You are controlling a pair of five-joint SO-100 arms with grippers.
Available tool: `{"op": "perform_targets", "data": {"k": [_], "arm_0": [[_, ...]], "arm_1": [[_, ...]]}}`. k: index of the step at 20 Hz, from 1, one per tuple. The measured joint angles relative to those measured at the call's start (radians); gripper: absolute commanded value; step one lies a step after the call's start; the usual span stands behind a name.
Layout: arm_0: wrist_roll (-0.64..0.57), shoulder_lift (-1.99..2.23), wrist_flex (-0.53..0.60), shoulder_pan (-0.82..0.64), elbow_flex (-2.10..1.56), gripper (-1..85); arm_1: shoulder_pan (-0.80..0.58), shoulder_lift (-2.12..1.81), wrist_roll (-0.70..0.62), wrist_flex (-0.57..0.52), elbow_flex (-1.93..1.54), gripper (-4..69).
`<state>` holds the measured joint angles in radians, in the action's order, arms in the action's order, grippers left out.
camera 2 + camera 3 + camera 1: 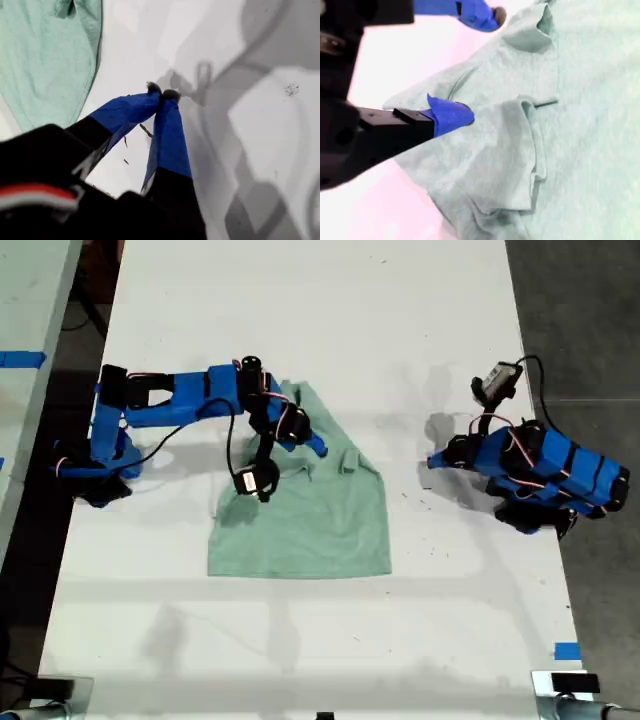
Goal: Fold t shirt
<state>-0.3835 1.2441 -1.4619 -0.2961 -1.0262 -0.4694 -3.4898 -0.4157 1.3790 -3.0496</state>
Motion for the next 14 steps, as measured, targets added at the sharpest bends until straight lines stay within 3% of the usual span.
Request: {"op": "perform_targets", "data": {"k": [1, 4, 6, 9, 14], "arm_0": [[0.002, 0.035, -0.031, -0.012, 0.000, 8.8], [0.048, 0.304, -0.074, -0.112, -0.103, 7.0], [0.089, 0.577, -0.043, -0.190, -0.293, 6.2], [0.123, 1.100, 0.199, -0.195, -0.732, 0.3], [0.199, 1.824, 0.568, -0.066, -1.575, -0.2]], "arm_1": [[0.000, 0.000, 0.000, 0.000, 0.000, 1.0], [0.000, 0.000, 0.000, 0.000, 0.000, 1.0], [0.000, 0.000, 0.000, 0.000, 0.000, 1.0], [0.000, 0.000, -0.003, 0.000, 0.000, 1.0], [-0.006, 0.000, -0.003, 0.000, 0.000, 1.0]]}}
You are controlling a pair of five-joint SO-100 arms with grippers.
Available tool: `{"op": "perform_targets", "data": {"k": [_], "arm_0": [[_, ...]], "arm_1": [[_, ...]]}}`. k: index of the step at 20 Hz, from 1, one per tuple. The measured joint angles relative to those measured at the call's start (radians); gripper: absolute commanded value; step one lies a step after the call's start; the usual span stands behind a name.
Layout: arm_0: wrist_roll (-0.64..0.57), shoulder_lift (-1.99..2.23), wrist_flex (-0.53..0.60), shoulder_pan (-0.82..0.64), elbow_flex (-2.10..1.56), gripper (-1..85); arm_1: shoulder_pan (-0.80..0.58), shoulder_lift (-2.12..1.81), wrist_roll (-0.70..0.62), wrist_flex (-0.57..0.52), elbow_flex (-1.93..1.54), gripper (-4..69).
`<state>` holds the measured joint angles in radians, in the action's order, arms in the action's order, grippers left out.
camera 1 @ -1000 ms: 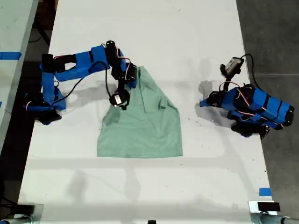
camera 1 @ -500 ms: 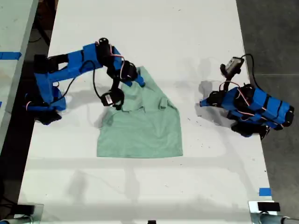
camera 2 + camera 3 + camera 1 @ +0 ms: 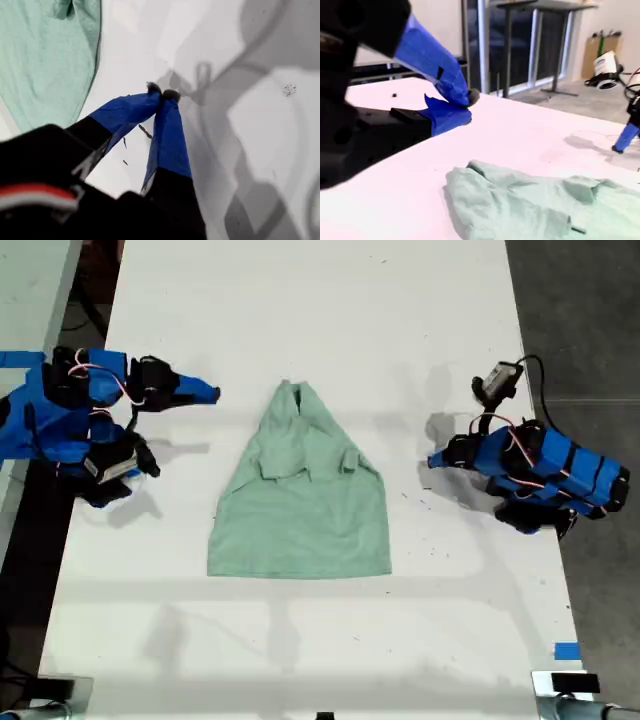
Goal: Fold t shirt
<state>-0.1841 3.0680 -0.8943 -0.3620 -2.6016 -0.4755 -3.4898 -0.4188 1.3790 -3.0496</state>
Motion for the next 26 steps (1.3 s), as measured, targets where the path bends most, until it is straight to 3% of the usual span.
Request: {"op": "perform_targets", "data": {"k": [2, 4, 7, 9, 11, 13, 15, 16, 17, 20, 21, 22, 23, 24, 26], "arm_0": [[-0.020, 0.141, 0.127, 0.018, -0.265, -0.3], [-0.066, 0.282, 0.166, -0.005, -0.486, -0.3], [-0.123, 0.488, 0.146, -0.057, -0.641, -0.3], [-0.123, 0.506, 0.055, -0.117, -0.649, 0.6], [-0.123, 0.512, 0.000, -0.199, -0.650, 7.5], [-0.120, 0.515, -0.034, -0.201, -0.650, 8.4], [-0.040, 0.515, -0.098, -0.241, -0.650, 6.9], [-0.021, 0.515, -0.109, -0.268, -0.650, -0.2], [-0.014, 0.515, -0.112, -0.284, -0.650, -0.3], [-0.009, 0.515, -0.117, -0.275, -0.650, 11.8], [-0.009, 0.515, -0.117, -0.252, -0.650, 5.4], [-0.009, 0.515, -0.117, -0.221, -0.650, -0.3], [-0.026, 0.515, -0.117, -0.202, -0.650, -0.3], [-0.034, 0.515, -0.117, -0.193, -0.650, -0.3], [-0.035, 0.515, -0.117, -0.195, -0.650, -0.3]], "arm_1": [[0.000, 0.000, 0.000, 0.000, 0.000, 1.0], [0.000, 0.000, 0.000, 0.000, 0.000, 1.0], [0.000, 0.000, 0.000, 0.000, 0.000, 1.0], [0.000, 0.000, 0.000, 0.000, 0.000, 1.0], [0.000, 0.000, 0.000, 0.000, 0.000, 1.0], [0.000, 0.000, 0.000, 0.000, 0.000, 2.1], [0.000, 0.000, 0.003, 0.000, 0.000, 15.9], [0.000, 0.000, 0.008, 0.000, 0.000, 18.1], [0.000, 0.000, 0.028, 0.000, 0.000, 19.1], [-0.009, 0.000, 0.071, 0.000, 0.000, 19.4], [-0.009, 0.000, 0.074, 0.000, 0.000, 18.7], [-0.009, 0.000, 0.075, 0.000, 0.000, 13.5], [-0.009, 0.000, 0.075, 0.000, 0.000, 4.6], [-0.009, 0.000, 0.075, 0.000, 0.000, 0.6], [-0.008, 0.000, 0.075, 0.000, 0.000, 0.6]]}}
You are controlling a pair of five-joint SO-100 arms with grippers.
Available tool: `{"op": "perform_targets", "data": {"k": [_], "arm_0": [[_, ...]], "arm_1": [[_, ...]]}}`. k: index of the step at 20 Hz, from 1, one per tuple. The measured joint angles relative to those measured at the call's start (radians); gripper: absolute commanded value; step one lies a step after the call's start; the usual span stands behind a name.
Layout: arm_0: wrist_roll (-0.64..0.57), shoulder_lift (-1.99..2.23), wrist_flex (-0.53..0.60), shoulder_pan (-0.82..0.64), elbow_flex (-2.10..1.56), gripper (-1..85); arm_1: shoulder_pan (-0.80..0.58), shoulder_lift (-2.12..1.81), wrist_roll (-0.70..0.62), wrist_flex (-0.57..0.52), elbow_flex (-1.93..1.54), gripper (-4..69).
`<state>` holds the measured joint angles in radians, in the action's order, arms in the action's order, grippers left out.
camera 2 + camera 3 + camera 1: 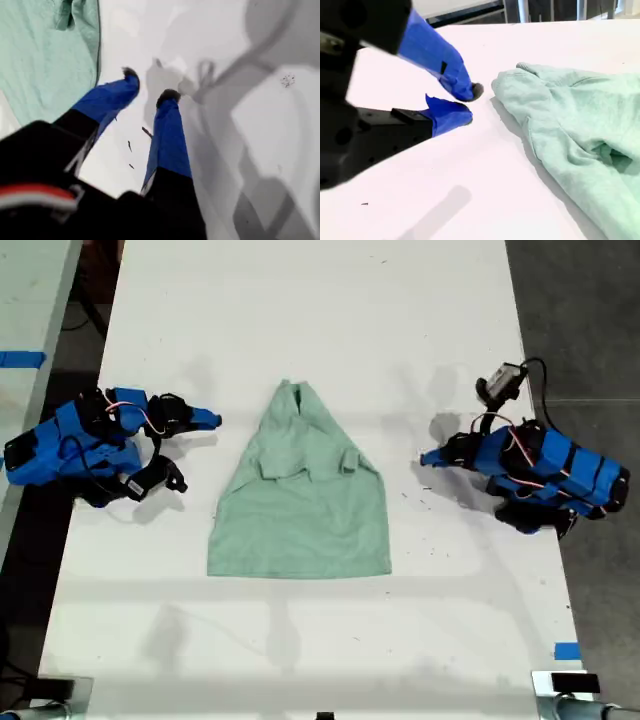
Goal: Fold t shirt
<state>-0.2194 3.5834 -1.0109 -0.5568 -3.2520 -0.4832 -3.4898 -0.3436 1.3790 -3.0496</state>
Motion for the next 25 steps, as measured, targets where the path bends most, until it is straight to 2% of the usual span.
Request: {"op": "perform_targets", "data": {"k": [25], "arm_0": [[0.000, 0.000, 0.000, 0.014, 0.000, -0.3]], "arm_1": [[0.029, 0.000, 0.000, 0.000, 0.000, 0.6]]}}
